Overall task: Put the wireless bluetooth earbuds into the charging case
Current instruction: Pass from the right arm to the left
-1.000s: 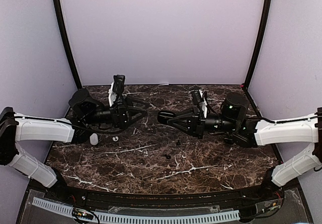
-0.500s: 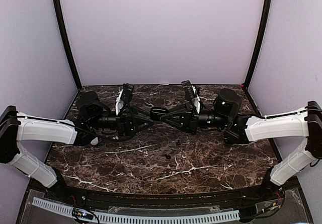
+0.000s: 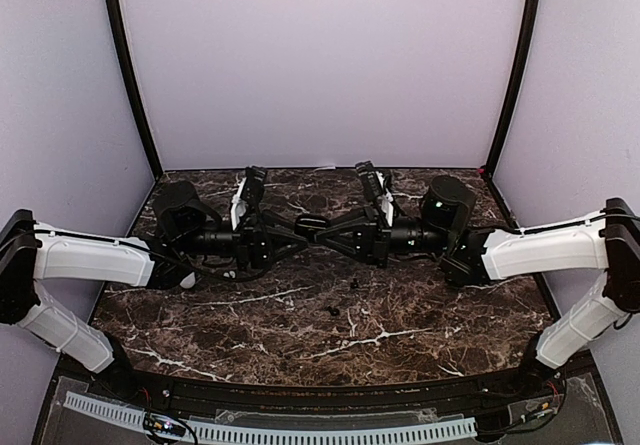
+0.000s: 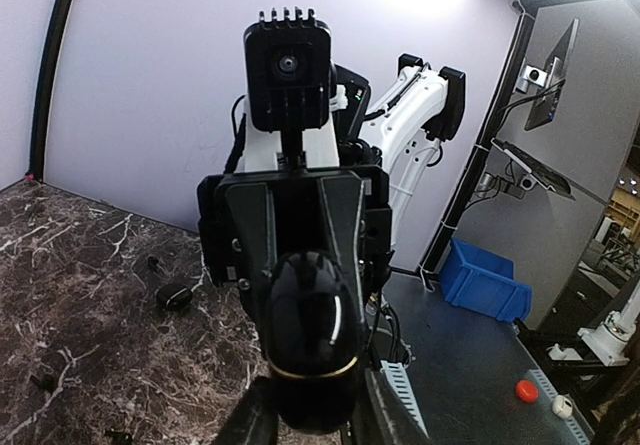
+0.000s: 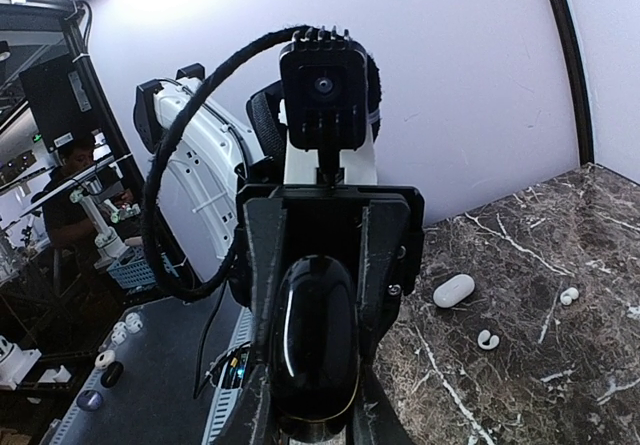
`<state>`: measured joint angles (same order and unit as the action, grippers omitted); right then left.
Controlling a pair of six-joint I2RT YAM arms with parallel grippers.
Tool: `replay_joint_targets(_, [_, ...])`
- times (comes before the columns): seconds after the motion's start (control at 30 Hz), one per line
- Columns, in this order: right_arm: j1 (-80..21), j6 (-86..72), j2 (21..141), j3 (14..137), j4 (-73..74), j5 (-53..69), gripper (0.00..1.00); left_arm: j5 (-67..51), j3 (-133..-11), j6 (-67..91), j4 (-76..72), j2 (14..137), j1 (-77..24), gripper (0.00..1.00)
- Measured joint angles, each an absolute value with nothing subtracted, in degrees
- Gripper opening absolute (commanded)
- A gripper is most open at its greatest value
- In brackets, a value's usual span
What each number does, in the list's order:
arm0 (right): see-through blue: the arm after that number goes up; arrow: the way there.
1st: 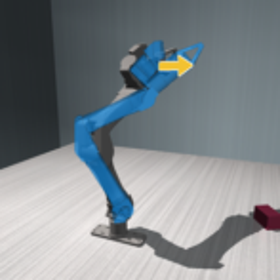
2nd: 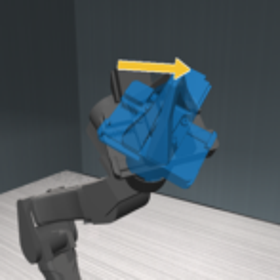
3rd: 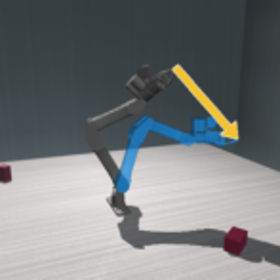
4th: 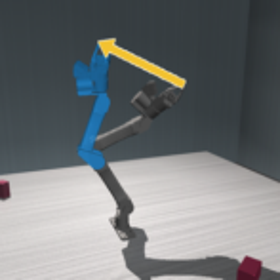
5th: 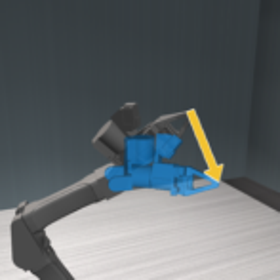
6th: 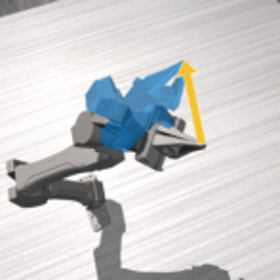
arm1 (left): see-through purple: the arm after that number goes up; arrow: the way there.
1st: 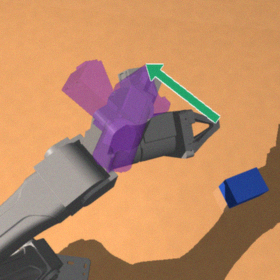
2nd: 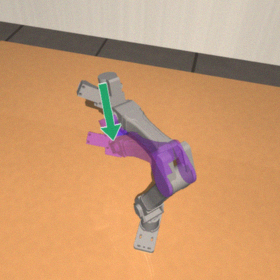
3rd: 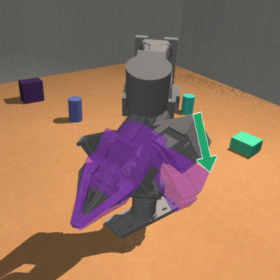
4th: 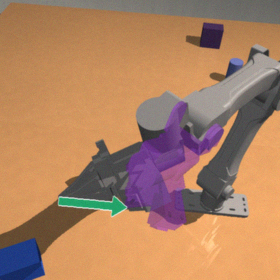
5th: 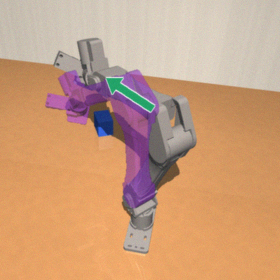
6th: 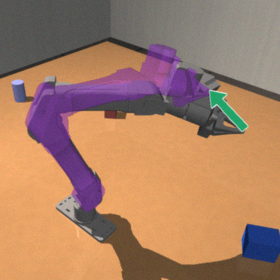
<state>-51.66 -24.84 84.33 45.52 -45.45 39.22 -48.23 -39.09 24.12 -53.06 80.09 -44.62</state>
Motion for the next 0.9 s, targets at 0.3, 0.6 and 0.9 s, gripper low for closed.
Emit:
replay_joint_targets(0.3, [-51.70,-24.80,84.99,45.76,-45.47,39.81,0.00,-47.90,-39.09,23.90,-53.69,80.25,-44.62,0.20])
replay_joint_targets(0.6, [-51.70,-24.03,84.99,45.87,-45.12,39.62,0.38,-47.68,-39.09,23.53,-53.74,80.25,-44.58,0.15])
replay_joint_targets(0.9, [-51.75,-20.18,83.57,46.83,-37.21,37.74,0.40,-48.42,-39.07,17.43,-48.66,79.37,-44.62,0.12])
